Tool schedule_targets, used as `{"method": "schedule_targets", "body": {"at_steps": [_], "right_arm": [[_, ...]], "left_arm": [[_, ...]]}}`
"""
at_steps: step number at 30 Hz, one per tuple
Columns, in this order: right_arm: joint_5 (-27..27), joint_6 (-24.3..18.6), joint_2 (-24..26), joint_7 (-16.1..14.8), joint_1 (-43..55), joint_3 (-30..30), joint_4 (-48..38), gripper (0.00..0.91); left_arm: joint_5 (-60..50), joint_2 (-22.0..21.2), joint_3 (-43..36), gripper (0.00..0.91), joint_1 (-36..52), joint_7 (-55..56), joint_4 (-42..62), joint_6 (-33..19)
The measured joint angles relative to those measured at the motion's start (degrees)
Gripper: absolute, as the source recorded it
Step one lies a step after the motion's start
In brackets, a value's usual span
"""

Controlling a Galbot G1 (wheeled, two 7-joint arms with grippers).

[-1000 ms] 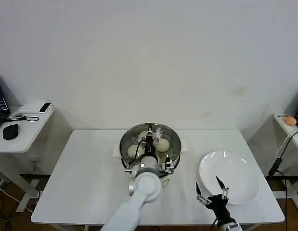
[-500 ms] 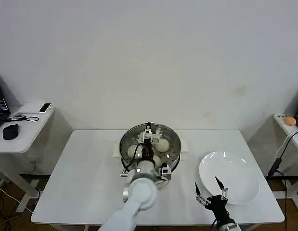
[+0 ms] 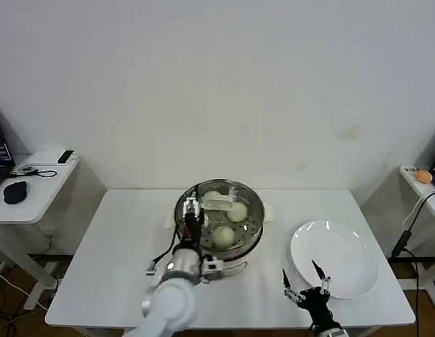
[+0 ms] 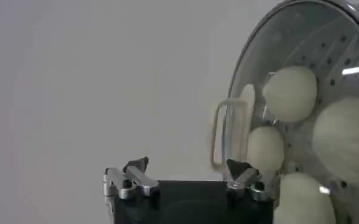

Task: Take steamed baozi put them in steamer then cover it.

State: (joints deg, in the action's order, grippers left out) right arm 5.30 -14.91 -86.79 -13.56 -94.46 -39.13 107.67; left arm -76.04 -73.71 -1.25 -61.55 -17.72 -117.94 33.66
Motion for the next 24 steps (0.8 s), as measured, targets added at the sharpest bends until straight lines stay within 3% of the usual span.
{"method": "schedule_targets", "body": {"at_steps": [5, 17, 24], "right_arm": [[-1.40, 0.20, 1.66, -0.01, -1.20, -0.18, 0.91, 0.907], [-8.02, 3.52, 6.48, -0.29, -5.05, -1.53, 4.08, 0.907], [-13.10, 6.61, 9.83, -0.64, -6.08, -2.44, 4.88, 0.907]], "left_arm": [[12.74, 1.27, 6.64, 0.907, -5.71, 7.54, -4.39, -3.73], [58.41, -0.39, 31.99, 0.907, -23.34, 23.70, -4.73, -21.38], [74.28, -1.81, 37.44, 0.907, -33.30, 25.78, -3.71, -27.99]]}}
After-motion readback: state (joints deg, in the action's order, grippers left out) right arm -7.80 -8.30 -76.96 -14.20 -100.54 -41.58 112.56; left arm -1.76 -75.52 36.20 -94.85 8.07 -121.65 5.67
